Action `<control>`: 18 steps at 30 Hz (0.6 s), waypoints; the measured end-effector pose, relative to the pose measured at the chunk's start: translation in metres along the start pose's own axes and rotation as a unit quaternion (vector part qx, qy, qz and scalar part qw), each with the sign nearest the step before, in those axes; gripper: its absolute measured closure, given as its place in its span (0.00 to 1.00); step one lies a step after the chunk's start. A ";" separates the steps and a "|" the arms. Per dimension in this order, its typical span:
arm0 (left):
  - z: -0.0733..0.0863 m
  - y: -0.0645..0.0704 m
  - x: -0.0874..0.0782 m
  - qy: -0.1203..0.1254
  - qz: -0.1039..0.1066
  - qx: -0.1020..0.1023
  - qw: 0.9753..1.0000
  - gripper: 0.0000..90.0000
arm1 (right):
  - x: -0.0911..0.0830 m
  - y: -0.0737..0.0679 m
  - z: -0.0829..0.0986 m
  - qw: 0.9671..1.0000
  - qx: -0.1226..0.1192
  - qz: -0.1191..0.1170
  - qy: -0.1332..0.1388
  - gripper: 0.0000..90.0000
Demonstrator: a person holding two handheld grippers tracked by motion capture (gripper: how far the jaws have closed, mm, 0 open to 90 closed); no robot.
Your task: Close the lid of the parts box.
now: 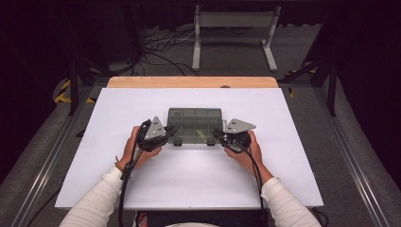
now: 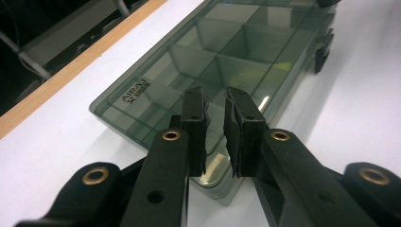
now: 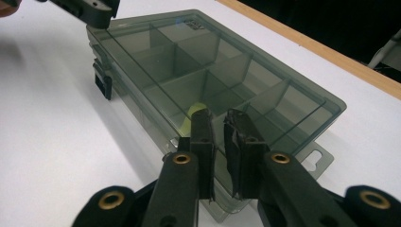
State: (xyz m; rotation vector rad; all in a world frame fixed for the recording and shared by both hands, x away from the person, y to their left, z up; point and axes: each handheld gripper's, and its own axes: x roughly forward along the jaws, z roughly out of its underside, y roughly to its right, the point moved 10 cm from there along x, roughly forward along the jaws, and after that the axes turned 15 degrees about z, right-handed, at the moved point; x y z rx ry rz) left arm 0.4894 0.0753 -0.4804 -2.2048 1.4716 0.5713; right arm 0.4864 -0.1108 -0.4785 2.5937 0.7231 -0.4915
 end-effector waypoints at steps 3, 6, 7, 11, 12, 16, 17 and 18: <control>-0.001 0.002 0.000 0.000 0.004 0.009 1.000 0.84 | 0.000 0.000 -0.001 1.000 0.006 -0.001 0.002 0.86; -0.003 0.003 0.000 0.005 0.007 0.009 1.000 0.79 | 0.000 0.000 -0.002 1.000 0.006 0.001 0.004 0.84; -0.002 0.003 0.001 0.005 0.006 0.009 1.000 0.77 | 0.000 0.000 -0.002 1.000 0.006 0.002 0.005 0.82; -0.002 0.003 0.001 0.004 0.005 0.009 1.000 0.70 | 0.000 0.000 -0.003 1.000 0.007 0.002 0.007 0.79; -0.002 0.003 0.001 0.004 0.004 0.010 1.000 0.69 | 0.000 0.000 -0.003 1.000 0.007 0.002 0.007 0.78; -0.004 0.004 0.001 0.006 0.001 0.013 1.000 0.64 | 0.000 -0.001 -0.004 1.000 0.009 0.002 0.010 0.71; -0.004 0.004 0.001 0.006 0.001 0.013 1.000 0.62 | 0.000 -0.001 -0.004 1.000 0.009 0.002 0.010 0.71; -0.004 0.004 0.001 0.007 0.002 0.012 1.000 0.62 | 0.000 -0.001 -0.004 1.000 0.010 0.001 0.010 0.70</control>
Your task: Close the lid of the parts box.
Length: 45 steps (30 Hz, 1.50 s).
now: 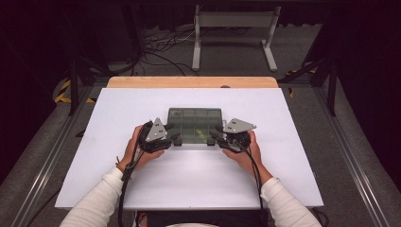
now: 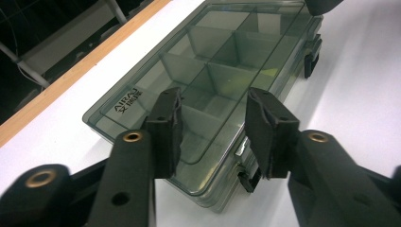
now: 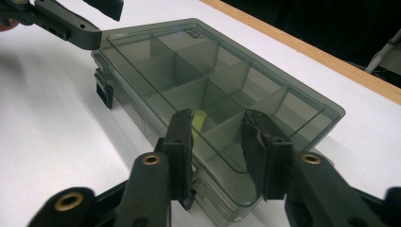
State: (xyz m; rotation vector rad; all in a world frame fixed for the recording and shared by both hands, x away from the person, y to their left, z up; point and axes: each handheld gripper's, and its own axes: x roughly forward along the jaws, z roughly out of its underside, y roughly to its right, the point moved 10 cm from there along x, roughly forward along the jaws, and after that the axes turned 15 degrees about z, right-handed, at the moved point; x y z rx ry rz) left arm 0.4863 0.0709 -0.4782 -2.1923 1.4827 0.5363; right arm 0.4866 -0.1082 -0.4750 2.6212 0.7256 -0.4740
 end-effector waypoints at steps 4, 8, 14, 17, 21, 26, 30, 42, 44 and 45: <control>0.000 0.000 0.000 0.002 0.000 -0.001 1.000 0.56 | 0.000 -0.001 -0.001 1.000 0.000 0.000 0.002 0.59; -0.001 0.001 0.000 0.006 -0.001 -0.004 1.000 0.51 | 0.001 -0.001 -0.003 1.000 0.000 0.003 0.006 0.49; -0.002 0.001 0.000 0.012 -0.003 -0.008 1.000 0.41 | 0.002 -0.001 -0.004 1.000 -0.001 0.010 0.007 0.38; -0.002 0.001 0.000 0.011 -0.005 -0.009 1.000 0.35 | 0.003 0.001 -0.004 1.000 -0.009 0.025 0.008 0.30; -0.003 0.002 0.001 0.014 -0.003 -0.007 1.000 0.29 | 0.005 0.001 -0.003 0.999 -0.008 0.031 0.006 0.24; -0.004 0.002 0.002 0.015 -0.007 -0.010 1.000 0.19 | 0.006 0.003 -0.003 0.999 0.000 0.037 0.007 0.16; -0.005 0.002 0.003 0.025 -0.002 -0.020 0.999 0.07 | 0.006 0.003 -0.004 0.999 0.004 0.034 0.011 0.09; -0.007 0.006 0.002 0.031 0.001 0.001 1.000 0.03 | 0.007 0.002 -0.009 0.999 0.009 0.037 0.024 0.07; -0.008 0.006 0.002 0.032 -0.001 0.000 0.999 0.03 | 0.005 0.004 -0.011 0.998 0.013 0.050 0.030 0.08; -0.009 0.007 0.002 0.034 -0.001 0.002 0.999 0.03 | 0.005 0.004 -0.013 0.998 0.014 0.052 0.035 0.08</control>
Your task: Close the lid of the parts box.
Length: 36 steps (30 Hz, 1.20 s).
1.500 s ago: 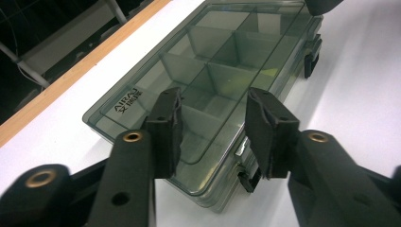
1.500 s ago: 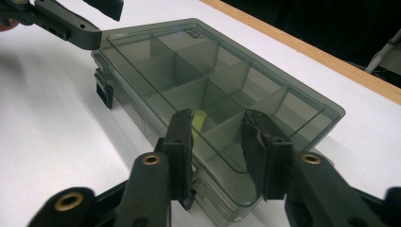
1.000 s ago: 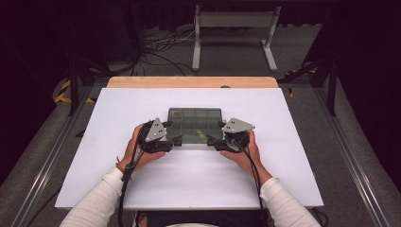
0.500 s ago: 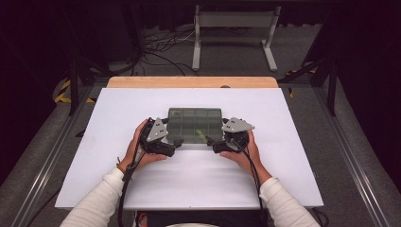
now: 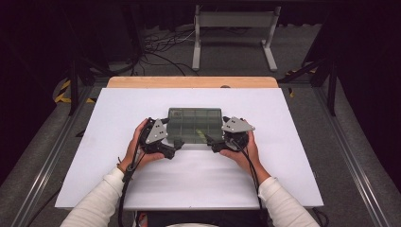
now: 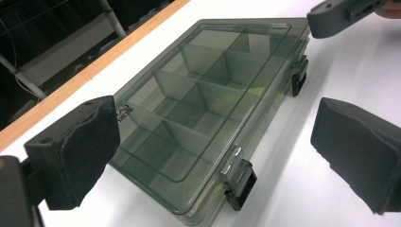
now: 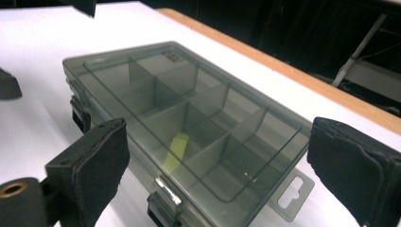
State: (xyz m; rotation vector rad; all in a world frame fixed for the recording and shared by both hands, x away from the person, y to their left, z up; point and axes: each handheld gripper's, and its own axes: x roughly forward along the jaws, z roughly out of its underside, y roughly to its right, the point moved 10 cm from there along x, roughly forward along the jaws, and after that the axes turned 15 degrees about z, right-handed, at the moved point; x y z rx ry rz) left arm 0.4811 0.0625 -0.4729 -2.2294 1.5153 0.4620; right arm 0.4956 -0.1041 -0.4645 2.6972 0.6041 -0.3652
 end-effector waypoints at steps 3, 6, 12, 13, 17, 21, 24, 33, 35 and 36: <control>-0.003 0.001 -0.002 0.008 0.000 0.002 1.000 0.03 | 0.000 0.000 -0.001 1.000 -0.003 0.003 0.000 0.08; -0.004 0.002 -0.004 0.012 -0.002 0.002 1.000 0.03 | 0.001 -0.001 0.002 1.000 -0.005 0.003 -0.009 0.08; -0.006 0.003 -0.010 0.016 -0.005 0.006 1.000 0.03 | -0.002 0.001 0.000 1.000 -0.011 0.011 -0.005 0.08; -0.006 0.003 -0.011 0.018 -0.007 0.007 1.000 0.03 | -0.002 0.002 0.000 1.000 -0.012 0.015 -0.003 0.08; -0.006 0.003 -0.015 0.017 -0.011 0.009 1.000 0.03 | -0.004 0.003 -0.001 1.000 -0.012 0.016 -0.003 0.09; -0.004 0.004 -0.020 0.013 -0.014 0.010 1.000 0.03 | -0.005 0.003 0.000 1.000 -0.016 0.017 -0.007 0.09; -0.005 0.004 -0.022 0.013 -0.014 0.013 1.000 0.04 | -0.007 0.003 -0.001 1.000 -0.019 0.017 -0.005 0.09; -0.006 0.008 -0.027 0.014 -0.017 0.023 0.999 0.04 | -0.011 0.005 -0.001 0.999 -0.026 0.018 -0.011 0.10; -0.007 0.008 -0.028 0.014 -0.017 0.026 0.999 0.04 | -0.013 0.006 -0.003 0.999 -0.027 0.017 -0.008 0.10; -0.007 0.008 -0.029 0.014 -0.016 0.026 0.999 0.04 | -0.013 0.006 -0.003 0.999 -0.027 0.017 -0.008 0.10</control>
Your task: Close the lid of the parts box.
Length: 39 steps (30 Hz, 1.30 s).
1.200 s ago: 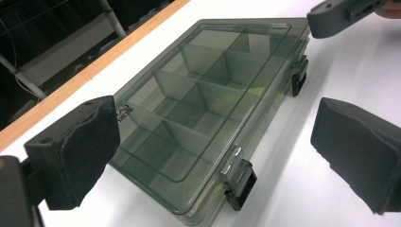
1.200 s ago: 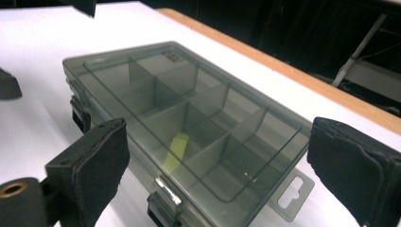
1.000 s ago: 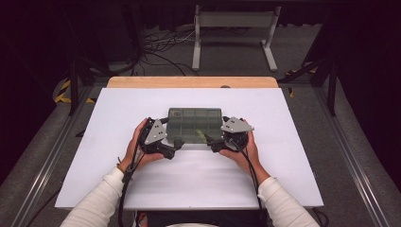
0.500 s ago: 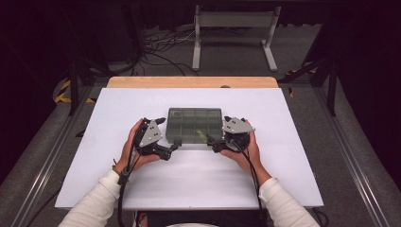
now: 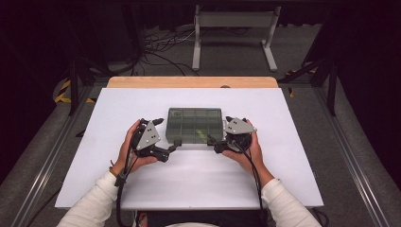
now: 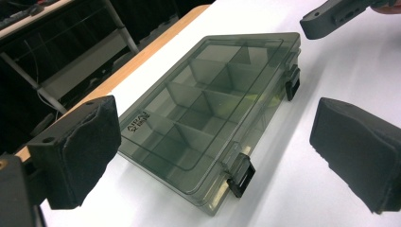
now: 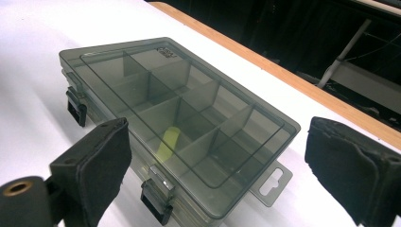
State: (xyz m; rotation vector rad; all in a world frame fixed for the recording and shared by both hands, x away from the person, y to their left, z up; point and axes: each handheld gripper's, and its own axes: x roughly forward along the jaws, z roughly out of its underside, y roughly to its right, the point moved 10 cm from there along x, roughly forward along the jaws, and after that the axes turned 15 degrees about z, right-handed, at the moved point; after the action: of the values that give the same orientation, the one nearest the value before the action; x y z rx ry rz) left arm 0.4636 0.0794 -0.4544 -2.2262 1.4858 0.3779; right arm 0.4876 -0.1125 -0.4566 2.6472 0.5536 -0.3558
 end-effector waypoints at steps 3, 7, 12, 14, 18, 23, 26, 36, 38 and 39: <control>0.001 0.001 -0.003 -0.001 -0.002 0.003 1.000 0.04 | -0.002 0.001 -0.001 1.000 -0.003 0.000 0.002 0.10; 0.002 0.002 -0.008 -0.004 -0.005 0.006 1.000 0.04 | -0.006 0.001 -0.002 1.000 -0.008 0.001 0.005 0.10; 0.003 0.003 -0.011 -0.003 -0.007 0.007 1.000 0.04 | -0.011 0.000 -0.002 1.000 -0.015 -0.001 0.007 0.10; 0.004 0.004 -0.012 -0.005 -0.007 0.008 1.000 0.04 | -0.013 -0.001 -0.002 1.000 -0.020 0.000 0.009 0.10; 0.005 0.006 -0.015 -0.007 -0.009 0.015 1.000 0.04 | -0.017 -0.001 0.000 1.000 -0.025 0.000 0.010 0.10; 0.007 0.010 -0.018 -0.006 -0.014 0.020 1.000 0.04 | -0.023 0.000 0.000 1.000 -0.028 0.000 0.012 0.10; 0.007 0.011 -0.020 -0.006 -0.014 0.021 1.000 0.04 | -0.025 0.001 0.001 1.000 -0.027 -0.001 0.012 0.10; 0.011 0.017 -0.029 -0.002 -0.012 0.025 1.000 0.04 | -0.033 -0.001 0.006 0.999 -0.039 0.000 0.009 0.10; 0.011 0.017 -0.030 -0.001 -0.013 0.024 1.000 0.04 | -0.034 -0.001 0.007 0.999 -0.042 0.001 0.009 0.10; 0.012 0.018 -0.031 -0.003 -0.012 0.025 1.000 0.05 | -0.035 -0.001 0.008 0.999 -0.042 0.001 0.009 0.10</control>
State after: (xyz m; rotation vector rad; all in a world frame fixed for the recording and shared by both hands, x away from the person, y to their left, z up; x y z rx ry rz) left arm 0.4355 0.1040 -0.4544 -2.2002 1.4487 0.3348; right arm 0.4550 -0.1267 -0.4524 2.5725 0.5600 -0.3014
